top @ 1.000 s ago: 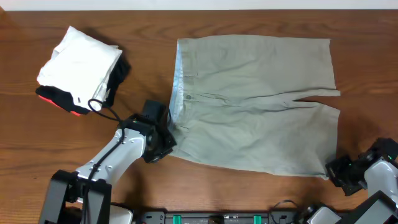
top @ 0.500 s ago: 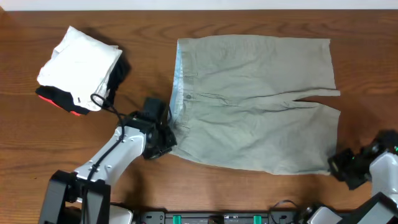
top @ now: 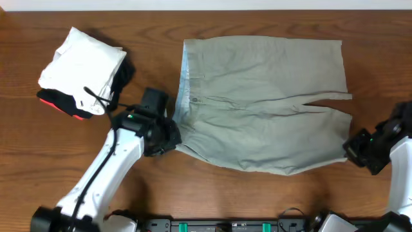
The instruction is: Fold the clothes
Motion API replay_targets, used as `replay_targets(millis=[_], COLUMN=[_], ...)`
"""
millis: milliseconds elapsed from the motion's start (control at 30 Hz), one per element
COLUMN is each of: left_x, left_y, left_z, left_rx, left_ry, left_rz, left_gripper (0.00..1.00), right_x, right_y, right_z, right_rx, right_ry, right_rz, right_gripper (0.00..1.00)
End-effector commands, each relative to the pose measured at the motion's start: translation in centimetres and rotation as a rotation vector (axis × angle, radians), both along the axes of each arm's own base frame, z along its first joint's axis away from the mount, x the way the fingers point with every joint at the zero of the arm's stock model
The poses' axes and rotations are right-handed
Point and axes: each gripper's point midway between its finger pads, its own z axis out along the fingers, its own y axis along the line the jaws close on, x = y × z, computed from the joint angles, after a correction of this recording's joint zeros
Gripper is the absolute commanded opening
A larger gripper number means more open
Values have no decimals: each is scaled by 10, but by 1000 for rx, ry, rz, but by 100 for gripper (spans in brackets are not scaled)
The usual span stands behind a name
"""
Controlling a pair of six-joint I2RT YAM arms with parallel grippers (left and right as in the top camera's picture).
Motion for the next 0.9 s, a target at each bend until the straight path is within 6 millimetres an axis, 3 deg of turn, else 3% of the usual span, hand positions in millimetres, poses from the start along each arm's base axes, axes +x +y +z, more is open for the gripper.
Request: replay_targets(millis=[0, 267, 467, 567, 700, 867], left_x=[-1, -29, -46, -51, -50, -29], left_y=[4, 3, -16, -25, -27, -17], left_z=[18, 30, 33, 34, 37, 58], left_rx=[10, 33, 47, 43, 45, 117], left_ry=[-45, -17, -20, -23, -31, -132], left_rz=[-11, -19, -74, -102, -112, -86], left_gripper=[6, 6, 6, 6, 6, 6], right_x=[7, 4, 3, 6, 16, 32], right_y=[-4, -2, -1, -3, -7, -10], right_z=[13, 17, 21, 33, 54, 81], right_rx=[-24, -16, -15, -26, -55, -94], right_ry=[-18, -5, -1, -17, -62, -132], right_rz=[5, 6, 18, 45, 70, 90], right_gripper=[1, 1, 1, 1, 1, 1])
